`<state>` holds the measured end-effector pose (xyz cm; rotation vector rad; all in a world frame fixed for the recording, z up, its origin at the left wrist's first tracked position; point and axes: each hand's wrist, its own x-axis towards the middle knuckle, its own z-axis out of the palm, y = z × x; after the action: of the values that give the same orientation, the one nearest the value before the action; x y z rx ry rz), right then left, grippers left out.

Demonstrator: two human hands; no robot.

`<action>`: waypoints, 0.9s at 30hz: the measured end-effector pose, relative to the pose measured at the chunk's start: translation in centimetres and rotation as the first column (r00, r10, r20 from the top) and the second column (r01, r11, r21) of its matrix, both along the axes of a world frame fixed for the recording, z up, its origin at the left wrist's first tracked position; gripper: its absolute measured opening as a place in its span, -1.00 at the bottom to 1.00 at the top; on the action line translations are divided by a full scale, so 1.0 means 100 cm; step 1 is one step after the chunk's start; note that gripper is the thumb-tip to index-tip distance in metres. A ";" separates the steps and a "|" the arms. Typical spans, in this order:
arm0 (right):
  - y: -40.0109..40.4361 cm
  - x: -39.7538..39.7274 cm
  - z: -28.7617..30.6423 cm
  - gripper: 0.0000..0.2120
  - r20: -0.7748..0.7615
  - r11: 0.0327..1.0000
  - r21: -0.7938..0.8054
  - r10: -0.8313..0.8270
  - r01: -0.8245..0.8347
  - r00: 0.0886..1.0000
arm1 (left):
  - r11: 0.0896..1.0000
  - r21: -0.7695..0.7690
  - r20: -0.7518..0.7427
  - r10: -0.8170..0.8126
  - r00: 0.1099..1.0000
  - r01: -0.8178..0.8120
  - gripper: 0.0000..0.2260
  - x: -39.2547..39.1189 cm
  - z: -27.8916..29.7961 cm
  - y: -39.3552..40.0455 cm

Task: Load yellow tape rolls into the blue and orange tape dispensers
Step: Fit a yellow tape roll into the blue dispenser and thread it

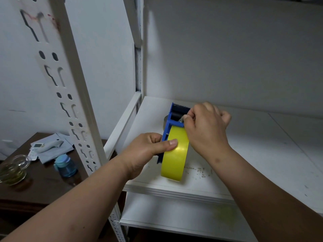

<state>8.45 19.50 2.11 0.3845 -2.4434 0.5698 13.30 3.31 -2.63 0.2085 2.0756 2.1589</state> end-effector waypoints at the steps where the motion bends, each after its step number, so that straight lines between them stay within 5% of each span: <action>1: -0.001 0.001 0.000 -0.88 -0.011 1.000 -0.005 -0.002 0.002 1.000 | 1.000 -0.007 0.011 -0.011 1.000 0.012 -0.49 0.001 0.002 -0.001; 6: -0.002 0.003 0.002 -0.89 -0.070 0.999 0.036 -0.028 0.031 0.997 | 0.999 -0.018 0.051 -0.042 0.998 0.043 -0.65 0.006 0.005 0.001; 9: -0.001 0.003 0.000 -0.91 -0.070 0.999 0.033 -0.008 0.010 0.998 | 0.998 -0.052 0.007 0.037 0.999 -0.036 -0.47 0.006 0.002 0.005; 17: -0.005 0.009 -0.001 -0.94 -0.221 0.991 -0.133 -0.018 -0.011 0.975 | 0.993 -0.078 0.008 0.095 0.995 -0.094 -0.53 0.008 0.007 0.010; 21: -0.006 0.011 -0.005 -0.94 -0.235 0.999 -0.035 0.027 -0.036 0.972 | 1.000 0.007 0.165 0.002 0.986 -0.003 -0.40 0.008 0.011 0.007; 27: -0.006 0.010 -0.004 -0.93 -0.184 0.995 0.067 0.084 -0.072 0.979 | 0.995 0.092 0.135 -0.039 0.990 0.027 -0.49 0.011 0.005 0.009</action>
<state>9.47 18.90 1.76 0.5361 -2.2767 0.4712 14.35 4.21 -2.12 0.1004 1.8910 2.1831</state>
